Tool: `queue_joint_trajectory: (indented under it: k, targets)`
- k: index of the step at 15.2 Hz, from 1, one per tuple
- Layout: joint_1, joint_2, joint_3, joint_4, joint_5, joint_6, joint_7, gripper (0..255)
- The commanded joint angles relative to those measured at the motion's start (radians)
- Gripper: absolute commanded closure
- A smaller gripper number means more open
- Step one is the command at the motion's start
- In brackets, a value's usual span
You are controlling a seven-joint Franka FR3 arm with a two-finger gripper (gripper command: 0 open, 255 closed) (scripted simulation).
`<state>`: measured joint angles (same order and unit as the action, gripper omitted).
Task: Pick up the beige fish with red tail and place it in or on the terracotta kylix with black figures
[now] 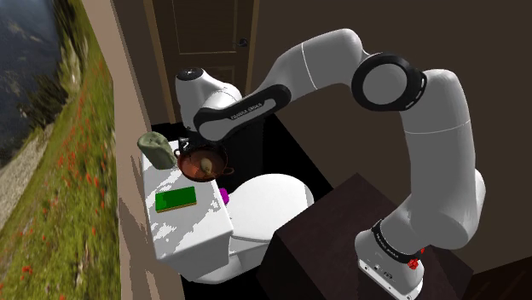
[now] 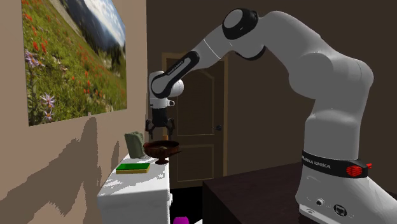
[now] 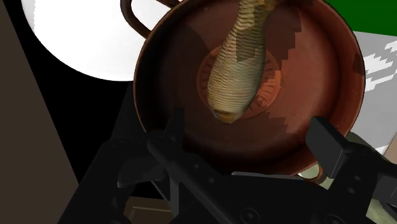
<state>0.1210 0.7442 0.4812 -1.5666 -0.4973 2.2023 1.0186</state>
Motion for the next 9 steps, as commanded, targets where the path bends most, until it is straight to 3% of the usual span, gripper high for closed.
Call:
queue_joint_trajectory:
  k: [1,9]
  targets:
    - [-0.006,-0.031,0.014,0.010,0.017,-0.039,-0.012,0]
    - [-0.008,-0.046,0.020,0.013,0.025,-0.056,-0.016,0]
